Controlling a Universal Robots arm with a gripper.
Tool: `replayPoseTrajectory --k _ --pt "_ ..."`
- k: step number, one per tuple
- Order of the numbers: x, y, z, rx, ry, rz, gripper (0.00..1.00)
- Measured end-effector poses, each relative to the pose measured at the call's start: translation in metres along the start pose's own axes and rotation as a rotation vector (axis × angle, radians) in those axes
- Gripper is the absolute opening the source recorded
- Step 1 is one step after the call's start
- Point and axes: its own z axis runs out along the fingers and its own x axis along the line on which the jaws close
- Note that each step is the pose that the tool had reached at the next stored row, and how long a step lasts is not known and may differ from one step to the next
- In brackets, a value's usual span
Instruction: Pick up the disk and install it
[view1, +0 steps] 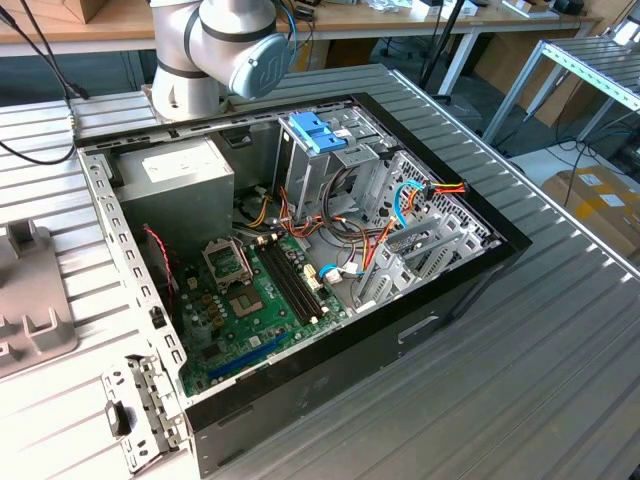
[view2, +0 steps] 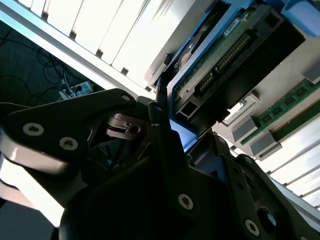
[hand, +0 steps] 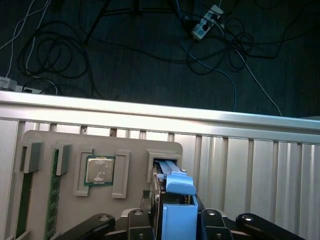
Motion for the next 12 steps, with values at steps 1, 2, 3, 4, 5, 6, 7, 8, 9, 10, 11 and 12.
replayPoseTrajectory --k 1,2,3,4,5,6,7,8,9,10,11,12 --pt "0.0000 0.0000 0.0001 0.0000 0.0000 0.000 0.38" --pt "0.0000 0.0000 0.0002 0.0001 0.0000 0.000 0.38" --pt "0.0000 0.0000 0.0002 0.0000 0.0000 0.000 0.38" --pt "0.0000 0.0000 0.0003 0.0000 0.0000 0.000 0.38" --pt "0.0000 0.0000 0.0003 -0.0001 0.0000 0.000 0.38" --pt "0.0000 0.0000 0.0003 0.0000 0.0000 0.000 0.38" --pt "0.0000 0.0000 0.0002 0.0004 -0.0001 0.000 0.38" --pt "0.0000 0.0000 -0.0001 0.0008 -0.0002 0.000 0.38" --pt "-0.0001 0.0000 -0.0006 0.0009 -0.0002 0.000 0.38" --pt "-0.0002 0.0000 -0.0016 0.0006 -0.0001 0.000 0.38" --pt "-0.0003 0.0002 -0.0034 0.0002 -0.0001 0.000 0.38" --pt "-0.0005 0.0003 -0.0051 0.0002 -0.0001 0.000 0.38"
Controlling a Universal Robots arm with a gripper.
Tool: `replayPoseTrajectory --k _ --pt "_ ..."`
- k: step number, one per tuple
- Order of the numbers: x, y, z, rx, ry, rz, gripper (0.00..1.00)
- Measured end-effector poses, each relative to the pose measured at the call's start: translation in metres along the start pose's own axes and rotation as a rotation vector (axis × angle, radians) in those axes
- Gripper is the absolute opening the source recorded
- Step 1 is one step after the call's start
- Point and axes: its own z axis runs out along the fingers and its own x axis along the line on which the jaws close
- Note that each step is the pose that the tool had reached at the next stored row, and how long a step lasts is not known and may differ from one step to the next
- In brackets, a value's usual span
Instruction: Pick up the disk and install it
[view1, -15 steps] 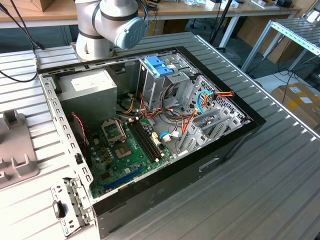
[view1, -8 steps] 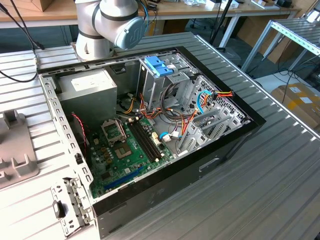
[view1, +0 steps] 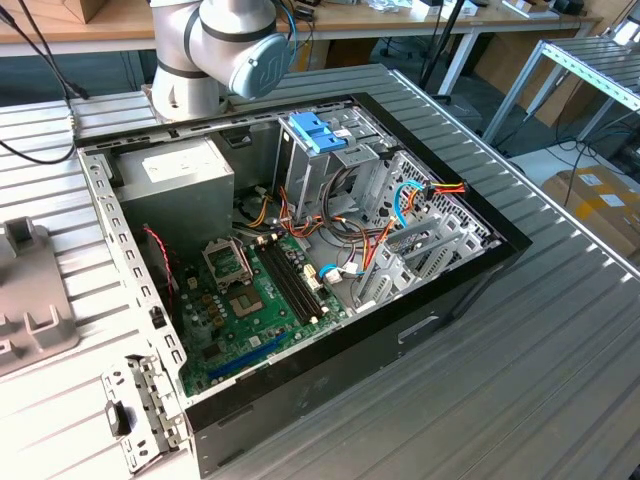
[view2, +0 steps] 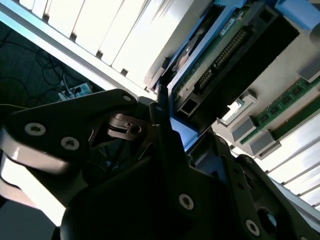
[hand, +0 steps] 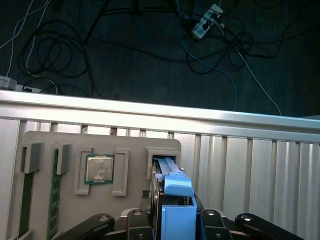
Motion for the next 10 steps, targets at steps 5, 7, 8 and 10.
replayPoseTrajectory --k 5,7,8,10 --pt "-0.0004 0.0003 -0.0041 -0.0002 0.0001 0.000 0.38" --pt "-0.0006 0.0004 -0.0061 -0.0002 0.0000 0.000 0.38" --pt "-0.0007 0.0005 -0.0069 -0.0001 0.0000 0.000 0.38" --pt "-0.0009 0.0006 -0.0091 -0.0001 0.0001 0.000 0.38"
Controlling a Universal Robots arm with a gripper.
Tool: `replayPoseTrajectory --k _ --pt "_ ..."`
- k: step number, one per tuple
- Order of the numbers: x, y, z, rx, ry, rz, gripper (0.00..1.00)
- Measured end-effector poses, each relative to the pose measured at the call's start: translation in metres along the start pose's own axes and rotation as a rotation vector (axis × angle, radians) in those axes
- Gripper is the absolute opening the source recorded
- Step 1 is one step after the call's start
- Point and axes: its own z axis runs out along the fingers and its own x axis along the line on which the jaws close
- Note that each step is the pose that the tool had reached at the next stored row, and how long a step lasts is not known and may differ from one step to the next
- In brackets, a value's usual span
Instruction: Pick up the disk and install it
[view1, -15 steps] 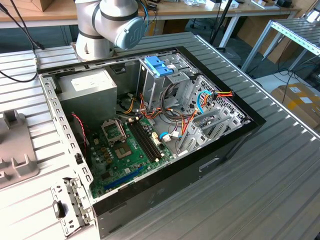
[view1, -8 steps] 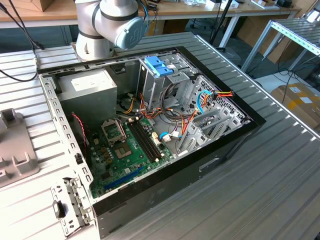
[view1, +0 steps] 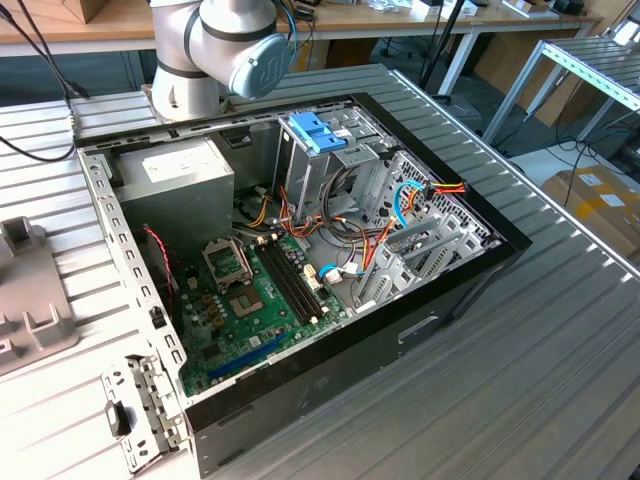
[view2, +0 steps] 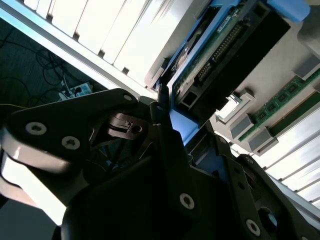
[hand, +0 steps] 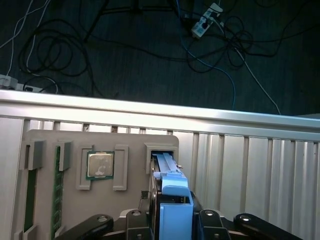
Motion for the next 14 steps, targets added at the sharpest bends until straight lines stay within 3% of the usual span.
replayPoseTrajectory --k 14 --pt "-0.0012 0.0008 -0.0119 0.0001 -0.0001 0.000 0.38"
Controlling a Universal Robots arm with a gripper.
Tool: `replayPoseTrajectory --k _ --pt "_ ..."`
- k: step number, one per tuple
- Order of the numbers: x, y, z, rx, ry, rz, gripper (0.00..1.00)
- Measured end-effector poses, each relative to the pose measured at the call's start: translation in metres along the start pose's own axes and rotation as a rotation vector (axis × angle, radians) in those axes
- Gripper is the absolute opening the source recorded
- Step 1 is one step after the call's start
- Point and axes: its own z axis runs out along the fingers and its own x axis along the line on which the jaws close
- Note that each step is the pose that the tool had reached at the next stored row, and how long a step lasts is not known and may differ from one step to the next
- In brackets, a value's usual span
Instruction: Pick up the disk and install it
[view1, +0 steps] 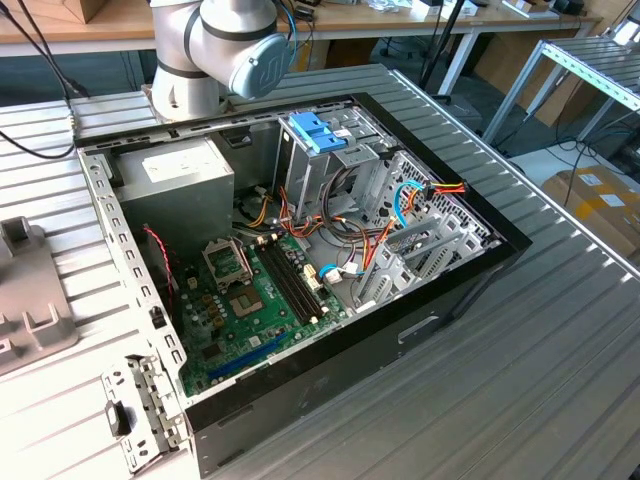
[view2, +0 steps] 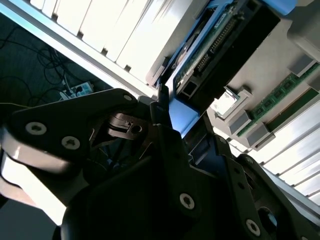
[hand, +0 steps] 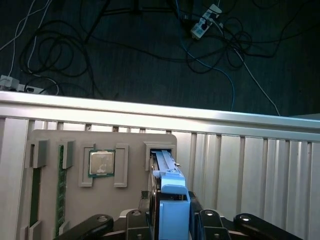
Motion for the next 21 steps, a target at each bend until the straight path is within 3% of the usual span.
replayPoseTrajectory --k 21 --pt "-0.0022 0.0014 -0.0210 0.0000 0.0000 0.000 0.38"
